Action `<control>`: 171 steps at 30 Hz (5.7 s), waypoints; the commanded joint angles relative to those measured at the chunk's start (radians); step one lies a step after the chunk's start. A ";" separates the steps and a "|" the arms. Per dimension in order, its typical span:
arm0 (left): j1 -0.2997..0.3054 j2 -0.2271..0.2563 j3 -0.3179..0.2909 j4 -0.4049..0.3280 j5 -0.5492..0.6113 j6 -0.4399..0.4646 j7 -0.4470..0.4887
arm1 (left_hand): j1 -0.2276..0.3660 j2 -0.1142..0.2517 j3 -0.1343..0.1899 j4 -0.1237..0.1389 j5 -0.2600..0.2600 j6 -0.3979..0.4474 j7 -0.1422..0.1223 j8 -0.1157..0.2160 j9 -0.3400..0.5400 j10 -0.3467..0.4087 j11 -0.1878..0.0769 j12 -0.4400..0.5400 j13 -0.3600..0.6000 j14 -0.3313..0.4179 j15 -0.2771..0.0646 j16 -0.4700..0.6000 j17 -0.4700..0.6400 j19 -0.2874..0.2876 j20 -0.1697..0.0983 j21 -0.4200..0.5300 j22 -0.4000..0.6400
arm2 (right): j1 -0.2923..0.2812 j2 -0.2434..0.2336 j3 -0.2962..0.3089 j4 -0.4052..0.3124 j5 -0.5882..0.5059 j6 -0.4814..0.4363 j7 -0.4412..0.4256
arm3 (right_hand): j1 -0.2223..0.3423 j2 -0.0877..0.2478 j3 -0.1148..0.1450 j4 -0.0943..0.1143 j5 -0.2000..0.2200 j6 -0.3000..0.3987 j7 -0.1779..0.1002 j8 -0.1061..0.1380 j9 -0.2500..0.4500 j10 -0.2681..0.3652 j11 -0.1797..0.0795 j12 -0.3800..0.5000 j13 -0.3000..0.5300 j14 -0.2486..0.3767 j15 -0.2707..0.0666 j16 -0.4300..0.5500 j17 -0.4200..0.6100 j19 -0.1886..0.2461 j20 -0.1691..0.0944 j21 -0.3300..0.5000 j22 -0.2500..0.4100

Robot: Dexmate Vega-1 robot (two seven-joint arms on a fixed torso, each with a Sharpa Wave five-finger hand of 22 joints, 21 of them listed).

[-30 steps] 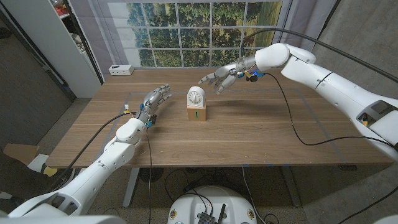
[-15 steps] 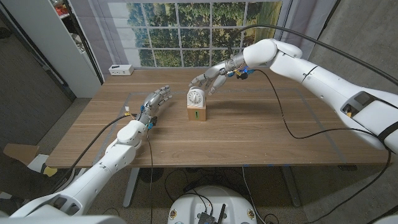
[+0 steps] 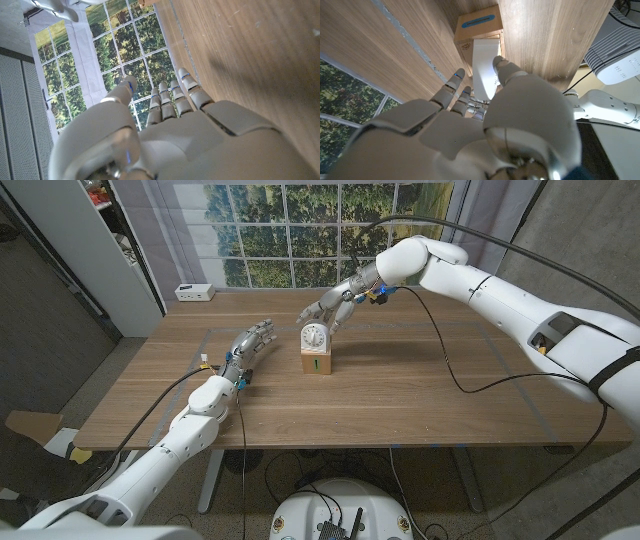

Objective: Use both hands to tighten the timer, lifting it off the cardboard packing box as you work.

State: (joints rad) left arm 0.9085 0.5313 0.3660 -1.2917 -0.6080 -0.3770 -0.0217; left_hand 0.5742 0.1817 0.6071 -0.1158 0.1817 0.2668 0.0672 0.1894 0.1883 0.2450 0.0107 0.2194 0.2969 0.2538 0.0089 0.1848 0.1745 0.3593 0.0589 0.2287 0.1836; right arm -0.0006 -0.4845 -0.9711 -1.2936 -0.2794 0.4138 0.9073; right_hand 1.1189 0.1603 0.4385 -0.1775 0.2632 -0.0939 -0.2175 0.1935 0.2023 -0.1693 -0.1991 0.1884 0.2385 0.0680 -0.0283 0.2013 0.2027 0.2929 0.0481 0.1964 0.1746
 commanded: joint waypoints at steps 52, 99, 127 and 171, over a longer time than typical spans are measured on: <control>-0.008 -0.003 0.006 -0.019 0.016 0.028 0.035 | -0.001 -0.010 0.003 0.003 0.006 0.015 -0.004 0.008 0.005 0.013 0.000 0.010 -0.002 0.015 -0.003 0.001 0.001 -0.006 0.005 -0.005 0.005 | 0.039 0.067 -0.030 0.211 0.055 0.051 0.019 | 0.058 0.014 -0.067 0.033 0.020 0.245 -0.005 0.111 0.053 0.285 -0.008 0.151 0.109 0.119 -0.192 0.124 0.078 0.052 -0.049 0.018 0.002; 0.015 0.078 0.010 -0.218 0.367 -0.038 0.256 | 0.136 -0.172 -0.086 -0.065 0.013 0.171 -0.129 0.062 0.026 0.034 -0.056 0.028 0.004 -0.002 -0.042 0.002 0.003 -0.058 0.014 -0.028 0.000 | -0.101 -0.040 0.109 -0.032 0.217 -0.349 -0.193 | 0.047 -0.007 -0.122 0.039 0.013 0.327 -0.003 0.125 0.082 0.398 0.083 0.219 0.212 0.259 -0.189 0.226 0.136 0.146 -0.034 0.031 0.003; -0.069 0.066 0.051 -0.190 0.643 -0.073 0.357 | 0.312 -0.179 -0.146 -0.051 0.052 0.398 -0.230 0.136 0.059 0.067 -0.080 0.056 0.027 0.002 -0.086 0.010 0.005 -0.078 0.006 -0.024 0.002 | -0.119 -0.012 0.130 -0.042 0.354 -0.489 -0.183 | 0.010 -0.022 -0.155 0.044 -0.010 0.333 0.012 0.121 0.094 0.445 0.134 0.254 0.246 0.289 -0.151 0.246 0.151 0.162 -0.024 0.026 0.002; -0.098 0.055 0.081 -0.164 0.608 -0.057 0.316 | 0.350 -0.182 -0.250 -0.013 0.069 0.533 -0.178 0.193 0.123 0.078 -0.080 0.069 0.048 0.008 -0.097 0.010 0.006 -0.076 0.007 -0.017 0.005 | -0.104 0.019 0.130 0.034 0.445 -0.422 -0.169 | 0.007 -0.014 -0.160 0.037 -0.021 0.347 0.017 0.118 0.104 0.445 0.136 0.268 0.280 0.283 -0.169 0.246 0.161 0.162 -0.026 0.017 0.002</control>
State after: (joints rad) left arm 0.8206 0.5980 0.4408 -1.4684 0.0083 -0.4218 0.2955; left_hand 0.9127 -0.0008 0.3611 -0.1325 0.2448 0.7863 -0.1093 0.3753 0.3073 0.3118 -0.0699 0.2816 0.3414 0.2503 -0.0375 0.1887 0.1786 0.2769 0.0587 0.2055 0.1838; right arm -0.1096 -0.4744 -0.8391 -1.2812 0.1540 -0.0304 0.7297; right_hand 1.1262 0.1347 0.2809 -0.1421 0.2400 0.2439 -0.1997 0.3129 0.3043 0.2501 -0.0730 0.4413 0.4280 0.3470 -0.0429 0.4453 0.3599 0.4470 0.0229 0.2144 0.1744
